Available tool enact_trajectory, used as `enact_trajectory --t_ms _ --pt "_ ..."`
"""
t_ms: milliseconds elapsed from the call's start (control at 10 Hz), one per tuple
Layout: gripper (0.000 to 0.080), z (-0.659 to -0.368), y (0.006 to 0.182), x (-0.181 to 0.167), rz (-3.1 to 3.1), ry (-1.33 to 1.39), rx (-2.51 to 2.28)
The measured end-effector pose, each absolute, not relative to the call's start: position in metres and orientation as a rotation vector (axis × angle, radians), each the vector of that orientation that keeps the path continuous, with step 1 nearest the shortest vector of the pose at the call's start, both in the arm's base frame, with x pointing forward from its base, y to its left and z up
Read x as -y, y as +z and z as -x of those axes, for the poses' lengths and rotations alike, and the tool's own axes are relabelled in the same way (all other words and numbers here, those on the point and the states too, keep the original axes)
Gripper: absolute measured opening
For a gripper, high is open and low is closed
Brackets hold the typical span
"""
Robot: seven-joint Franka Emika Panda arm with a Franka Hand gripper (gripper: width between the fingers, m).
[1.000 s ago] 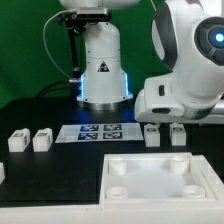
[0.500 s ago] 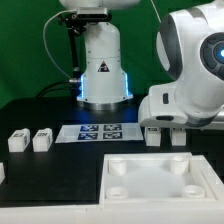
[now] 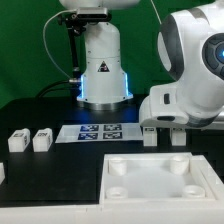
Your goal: Assemble one leg
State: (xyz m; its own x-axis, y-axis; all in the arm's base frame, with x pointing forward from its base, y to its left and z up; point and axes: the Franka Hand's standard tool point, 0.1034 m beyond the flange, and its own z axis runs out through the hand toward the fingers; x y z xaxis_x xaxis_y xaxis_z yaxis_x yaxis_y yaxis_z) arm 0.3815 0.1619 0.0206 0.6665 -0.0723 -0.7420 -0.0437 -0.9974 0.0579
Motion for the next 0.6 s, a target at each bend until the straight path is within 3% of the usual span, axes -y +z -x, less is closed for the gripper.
enact_trajectory --t_ms 600 --pt "0.0649 -0.377 0.01 -0.165 -2.832 -1.27 0.093"
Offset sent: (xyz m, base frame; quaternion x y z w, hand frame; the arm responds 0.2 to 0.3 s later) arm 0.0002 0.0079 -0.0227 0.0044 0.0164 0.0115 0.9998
